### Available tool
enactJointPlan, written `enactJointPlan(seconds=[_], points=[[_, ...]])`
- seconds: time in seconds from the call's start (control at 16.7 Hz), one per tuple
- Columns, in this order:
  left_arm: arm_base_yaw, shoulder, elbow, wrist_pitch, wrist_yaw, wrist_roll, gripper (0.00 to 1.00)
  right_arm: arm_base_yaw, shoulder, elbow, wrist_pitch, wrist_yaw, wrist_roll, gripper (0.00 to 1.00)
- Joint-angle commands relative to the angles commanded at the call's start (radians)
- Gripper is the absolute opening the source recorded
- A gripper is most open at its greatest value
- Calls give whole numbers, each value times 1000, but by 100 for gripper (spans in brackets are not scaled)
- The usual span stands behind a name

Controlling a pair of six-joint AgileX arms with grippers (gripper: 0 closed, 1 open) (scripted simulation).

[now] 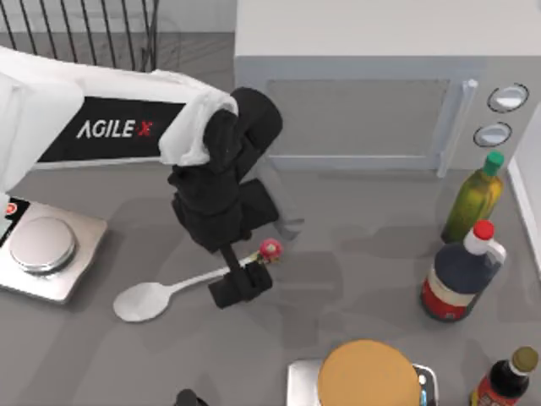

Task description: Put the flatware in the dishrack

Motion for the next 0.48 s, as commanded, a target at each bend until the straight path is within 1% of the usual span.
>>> enactJointPlan(seconds=[0.24, 0.3, 0.48], points=[[0, 0, 0, 0, 0, 0, 0, 0, 0, 0, 0, 0, 0, 100], [0, -53, 11, -36, 18, -6, 0, 0, 0, 0, 0, 0, 0, 100], [-1, -52, 48, -74, 17, -5, 0, 0, 0, 0, 0, 0, 0, 100]])
